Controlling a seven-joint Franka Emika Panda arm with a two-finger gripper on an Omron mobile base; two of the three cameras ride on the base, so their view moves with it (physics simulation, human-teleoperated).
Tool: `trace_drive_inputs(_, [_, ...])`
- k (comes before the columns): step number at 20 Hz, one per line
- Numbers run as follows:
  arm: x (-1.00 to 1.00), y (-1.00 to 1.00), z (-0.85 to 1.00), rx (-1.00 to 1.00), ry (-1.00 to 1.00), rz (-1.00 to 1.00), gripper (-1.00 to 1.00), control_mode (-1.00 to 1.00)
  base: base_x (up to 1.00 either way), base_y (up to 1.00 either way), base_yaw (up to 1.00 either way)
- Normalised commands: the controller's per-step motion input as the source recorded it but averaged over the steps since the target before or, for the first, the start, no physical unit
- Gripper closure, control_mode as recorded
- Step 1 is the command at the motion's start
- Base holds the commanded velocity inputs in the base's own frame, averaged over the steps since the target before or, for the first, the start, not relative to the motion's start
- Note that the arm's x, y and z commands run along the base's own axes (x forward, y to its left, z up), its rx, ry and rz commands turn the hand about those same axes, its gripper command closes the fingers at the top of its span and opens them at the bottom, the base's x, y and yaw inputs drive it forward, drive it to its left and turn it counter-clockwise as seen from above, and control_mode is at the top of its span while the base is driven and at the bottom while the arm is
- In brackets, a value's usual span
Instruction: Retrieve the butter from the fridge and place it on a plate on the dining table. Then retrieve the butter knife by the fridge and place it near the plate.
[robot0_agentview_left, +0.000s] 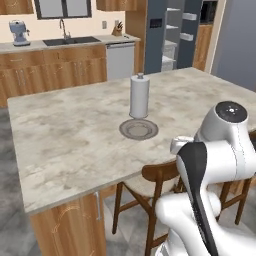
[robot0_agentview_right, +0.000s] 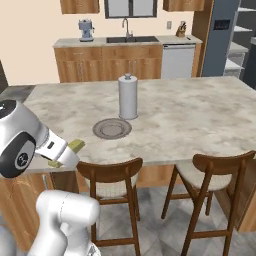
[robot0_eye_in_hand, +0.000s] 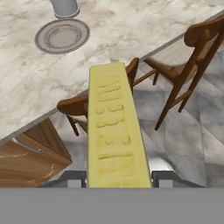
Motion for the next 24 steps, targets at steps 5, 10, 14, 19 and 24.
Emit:
trace_drive_inputs(5, [0.00,0.00,0.00,0.00,0.00,0.00,1.00,1.00,0.83,0.00,0.01])
trace_drive_inputs(10, [0.00,0.00,0.00,0.00,0.00,0.00,1.00,1.00,0.35,0.00,0.00])
trace_drive_inputs(14, [0.00,0.00,0.00,0.00,0.00,0.00,1.00,1.00,0.00,0.00,0.00])
trace_drive_inputs(19, [0.35,0.00,0.00,0.00,0.00,0.00,1.00,-1.00,0.00,0.00,0.00])
trace_drive_inputs(24, [1.00,0.00,0.00,0.00,0.05,0.05,1.00,-1.00,0.00,0.00,0.00])
